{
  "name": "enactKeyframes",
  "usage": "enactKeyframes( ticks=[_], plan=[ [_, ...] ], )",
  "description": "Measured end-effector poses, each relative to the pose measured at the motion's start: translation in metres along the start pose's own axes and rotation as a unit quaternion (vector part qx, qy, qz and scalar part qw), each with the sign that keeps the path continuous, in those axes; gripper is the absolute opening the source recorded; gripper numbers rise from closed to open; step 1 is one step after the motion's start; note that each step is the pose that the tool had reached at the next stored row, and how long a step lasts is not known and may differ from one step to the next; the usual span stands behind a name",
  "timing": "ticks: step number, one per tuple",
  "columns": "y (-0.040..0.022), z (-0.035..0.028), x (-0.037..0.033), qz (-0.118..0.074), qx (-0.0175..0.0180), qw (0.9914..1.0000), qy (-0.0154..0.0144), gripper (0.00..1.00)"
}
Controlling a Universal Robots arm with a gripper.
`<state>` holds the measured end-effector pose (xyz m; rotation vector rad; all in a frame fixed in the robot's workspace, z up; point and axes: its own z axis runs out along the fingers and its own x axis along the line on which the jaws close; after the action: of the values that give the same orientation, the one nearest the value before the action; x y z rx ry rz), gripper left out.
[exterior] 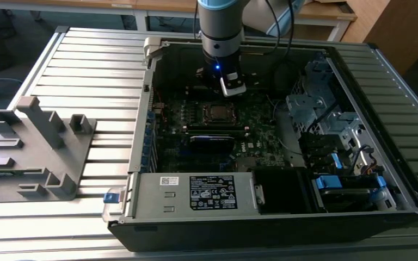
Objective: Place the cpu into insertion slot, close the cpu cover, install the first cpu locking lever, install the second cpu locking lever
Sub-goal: 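Install the first cpu locking lever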
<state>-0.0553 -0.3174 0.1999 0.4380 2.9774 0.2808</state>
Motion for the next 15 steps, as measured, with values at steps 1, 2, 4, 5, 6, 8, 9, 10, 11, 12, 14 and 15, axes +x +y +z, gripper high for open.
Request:
enactKeyframes(
  ticks=[1,2,4,5,6,8,9,10,11,12,14,15],
  plan=[
    [-0.0001,0.0001,0.0003,0.000,-0.0002,1.00000,-0.0005,0.11],
    [-0.0001,0.0001,0.0006,0.000,-0.0002,1.00000,-0.0010,0.11],
    [0.0000,0.0003,0.0013,0.001,-0.0004,1.00000,-0.0015,0.11],
    [0.0000,0.0003,0.0015,0.001,-0.0004,1.00000,-0.0016,0.11],
    [0.0001,0.0004,0.0017,0.001,-0.0005,1.00000,-0.0017,0.11],
    [0.0002,0.0004,0.0019,0.001,-0.0004,1.00000,-0.0017,0.11],
    [0.0002,0.0004,0.0020,0.001,-0.0004,1.00000,-0.0017,0.11],
    [0.0002,0.0004,0.0020,0.001,-0.0005,1.00000,-0.0017,0.11],
    [0.0003,0.0004,0.0021,0.001,-0.0005,1.00000,-0.0017,0.11],
    [0.0005,0.0005,0.0021,0.001,-0.0004,1.00000,-0.0017,0.11],
    [0.0005,0.0006,0.0021,0.001,-0.0004,1.00000,-0.0017,0.11],
    [0.0005,0.0008,0.0021,0.001,-0.0003,1.00000,-0.0017,0.11]
  ],
)
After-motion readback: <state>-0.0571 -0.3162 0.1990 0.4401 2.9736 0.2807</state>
